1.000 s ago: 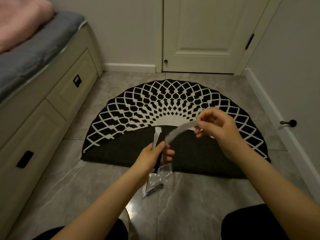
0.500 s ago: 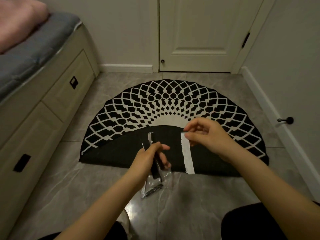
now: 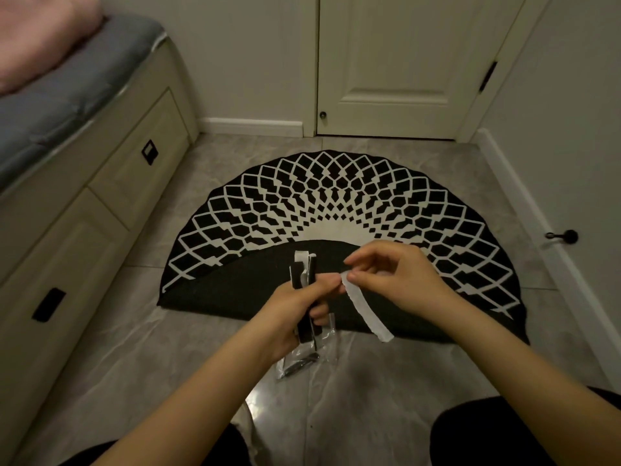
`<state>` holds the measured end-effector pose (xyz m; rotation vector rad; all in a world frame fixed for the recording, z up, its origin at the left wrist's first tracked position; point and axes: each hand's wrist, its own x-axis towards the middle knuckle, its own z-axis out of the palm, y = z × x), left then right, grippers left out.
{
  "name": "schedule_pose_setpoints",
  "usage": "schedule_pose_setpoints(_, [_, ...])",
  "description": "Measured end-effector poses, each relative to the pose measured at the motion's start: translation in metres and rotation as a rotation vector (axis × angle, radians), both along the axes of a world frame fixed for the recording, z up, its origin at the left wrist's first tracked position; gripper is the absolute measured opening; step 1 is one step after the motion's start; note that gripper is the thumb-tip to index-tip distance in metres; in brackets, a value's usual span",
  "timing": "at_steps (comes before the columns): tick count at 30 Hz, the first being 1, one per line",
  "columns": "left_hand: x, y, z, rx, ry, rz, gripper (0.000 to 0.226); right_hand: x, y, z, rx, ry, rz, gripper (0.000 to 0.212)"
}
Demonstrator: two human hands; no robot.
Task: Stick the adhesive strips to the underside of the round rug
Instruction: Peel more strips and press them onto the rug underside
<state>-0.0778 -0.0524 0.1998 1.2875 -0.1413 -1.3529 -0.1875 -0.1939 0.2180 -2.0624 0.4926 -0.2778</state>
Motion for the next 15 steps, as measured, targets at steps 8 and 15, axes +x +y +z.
schedule_pose_setpoints(8, [0.006, 0.002, 0.007, 0.055, 0.116, -0.048, 0.02, 0.0, 0.001, -0.003, -0.157, -0.1, 0.07, 0.019])
schedule_pose_setpoints(15, [0.011, 0.003, 0.006, 0.136, 0.242, -0.043, 0.015, 0.0, 0.007, -0.015, -0.498, -0.094, 0.208, 0.019])
